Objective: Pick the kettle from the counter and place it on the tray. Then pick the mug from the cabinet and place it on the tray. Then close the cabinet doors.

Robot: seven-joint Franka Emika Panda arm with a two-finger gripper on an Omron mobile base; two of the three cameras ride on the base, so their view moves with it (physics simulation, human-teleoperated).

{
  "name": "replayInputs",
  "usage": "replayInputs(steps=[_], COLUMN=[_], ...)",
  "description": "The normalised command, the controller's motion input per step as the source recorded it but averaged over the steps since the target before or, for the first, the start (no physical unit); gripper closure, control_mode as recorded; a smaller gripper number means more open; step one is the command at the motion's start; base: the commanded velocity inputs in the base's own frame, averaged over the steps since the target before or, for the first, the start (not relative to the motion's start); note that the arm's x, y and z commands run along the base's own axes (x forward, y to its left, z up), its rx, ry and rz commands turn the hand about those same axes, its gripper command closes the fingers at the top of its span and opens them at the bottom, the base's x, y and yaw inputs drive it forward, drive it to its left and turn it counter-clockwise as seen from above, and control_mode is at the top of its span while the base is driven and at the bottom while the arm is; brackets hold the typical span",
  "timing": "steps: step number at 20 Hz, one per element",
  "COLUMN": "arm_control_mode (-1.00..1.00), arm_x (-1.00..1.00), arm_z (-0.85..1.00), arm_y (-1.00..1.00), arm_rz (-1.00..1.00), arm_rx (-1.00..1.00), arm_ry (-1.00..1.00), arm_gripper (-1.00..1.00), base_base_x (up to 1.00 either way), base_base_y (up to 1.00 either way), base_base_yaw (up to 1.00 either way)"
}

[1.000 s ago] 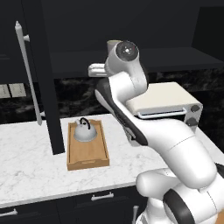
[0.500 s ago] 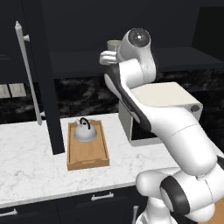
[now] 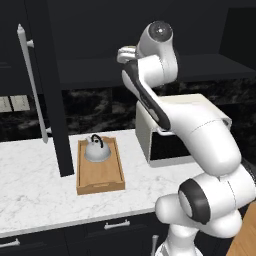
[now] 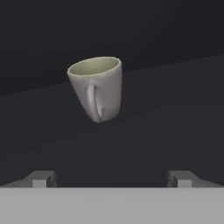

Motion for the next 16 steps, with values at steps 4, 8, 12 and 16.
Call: replayInputs(steps=[4, 8, 12, 16], arm_control_mode=[-1.00, -1.00, -1.00, -1.00], arm_x=[0.36, 0.25, 0.30, 0.39], arm_z=[0.00, -0.05, -0.04, 0.00], arm_y=[-0.01, 0.00, 0.00, 0.00], arm_rz=[0.00, 0.00, 0.00, 0.00], arm_rx=[0.00, -0.03, -0.05, -0.04], arm_ry=[0.00, 0.00, 0.00, 0.00], arm_gripper=[-1.00, -1.00, -1.00, -1.00], base_base_x=[0.00, 0.00, 0.00, 0.00], base_base_y=[0.00, 0.00, 0.00, 0.00], base_base_yaw=[0.00, 0.00, 0.00, 0.00])
